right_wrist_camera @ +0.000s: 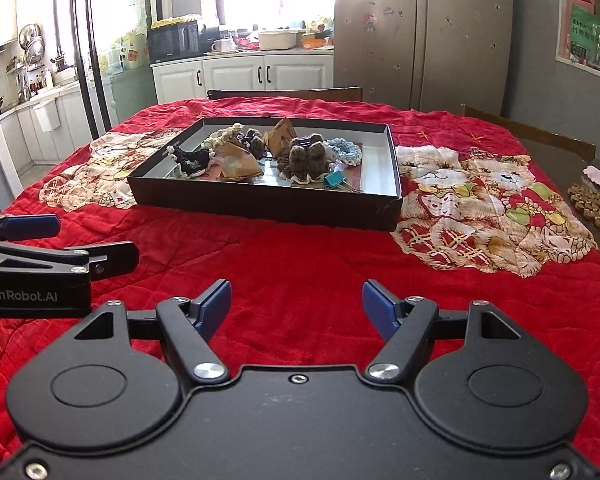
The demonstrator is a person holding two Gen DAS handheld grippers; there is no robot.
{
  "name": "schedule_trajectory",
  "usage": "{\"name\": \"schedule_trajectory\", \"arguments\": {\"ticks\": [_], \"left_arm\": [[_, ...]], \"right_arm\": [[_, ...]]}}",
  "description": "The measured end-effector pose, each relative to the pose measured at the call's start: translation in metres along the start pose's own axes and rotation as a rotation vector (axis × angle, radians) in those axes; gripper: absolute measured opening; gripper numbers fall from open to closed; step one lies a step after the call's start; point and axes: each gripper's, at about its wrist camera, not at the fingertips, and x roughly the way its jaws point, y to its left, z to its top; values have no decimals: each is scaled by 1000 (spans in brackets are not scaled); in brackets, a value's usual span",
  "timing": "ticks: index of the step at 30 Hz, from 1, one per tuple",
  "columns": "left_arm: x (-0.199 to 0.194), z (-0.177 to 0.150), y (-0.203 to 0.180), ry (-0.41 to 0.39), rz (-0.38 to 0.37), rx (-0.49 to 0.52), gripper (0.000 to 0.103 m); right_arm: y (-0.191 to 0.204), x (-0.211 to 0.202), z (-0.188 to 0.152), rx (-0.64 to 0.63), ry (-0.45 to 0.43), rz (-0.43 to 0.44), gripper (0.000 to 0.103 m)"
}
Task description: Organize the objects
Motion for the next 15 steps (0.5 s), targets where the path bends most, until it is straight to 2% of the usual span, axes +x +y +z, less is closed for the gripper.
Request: {"name": "schedule_trajectory", "arguments": {"ticks": [15], "left_arm": [[-3,-1,-3,-14,-27,10,103]], "right_arm": [[0,0,0,1,2,2,71]]}}
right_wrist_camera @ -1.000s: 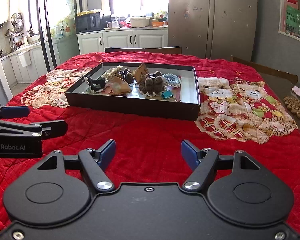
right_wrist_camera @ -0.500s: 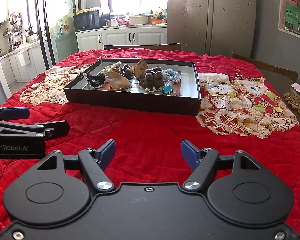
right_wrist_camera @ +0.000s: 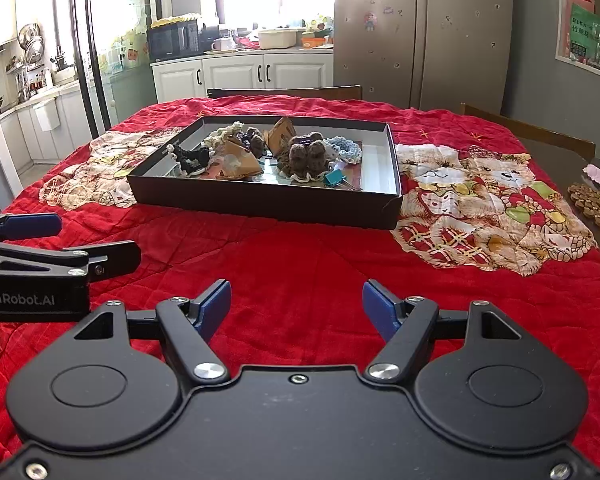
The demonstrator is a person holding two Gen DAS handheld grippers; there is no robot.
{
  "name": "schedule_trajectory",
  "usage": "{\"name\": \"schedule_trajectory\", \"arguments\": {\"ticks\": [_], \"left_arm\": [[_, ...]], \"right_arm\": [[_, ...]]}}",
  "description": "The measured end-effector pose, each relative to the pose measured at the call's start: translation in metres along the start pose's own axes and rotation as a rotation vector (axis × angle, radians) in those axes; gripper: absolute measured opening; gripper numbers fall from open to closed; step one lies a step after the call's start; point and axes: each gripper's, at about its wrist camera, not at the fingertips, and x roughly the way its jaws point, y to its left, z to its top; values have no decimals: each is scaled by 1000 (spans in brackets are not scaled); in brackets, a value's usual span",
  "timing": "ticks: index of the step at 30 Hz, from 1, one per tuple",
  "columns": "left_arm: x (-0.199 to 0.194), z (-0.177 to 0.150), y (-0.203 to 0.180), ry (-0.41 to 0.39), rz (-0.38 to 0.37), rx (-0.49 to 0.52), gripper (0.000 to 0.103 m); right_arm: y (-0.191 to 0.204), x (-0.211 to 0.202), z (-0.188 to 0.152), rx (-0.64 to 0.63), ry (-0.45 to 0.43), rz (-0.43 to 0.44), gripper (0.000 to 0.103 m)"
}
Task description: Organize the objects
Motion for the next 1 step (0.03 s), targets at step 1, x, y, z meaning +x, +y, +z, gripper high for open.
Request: {"name": "schedule_trajectory", "arguments": {"ticks": [1], "left_arm": [[0,0,-1,1,3,4,103]], "right_arm": [[0,0,0,-1,1,0,71]]}}
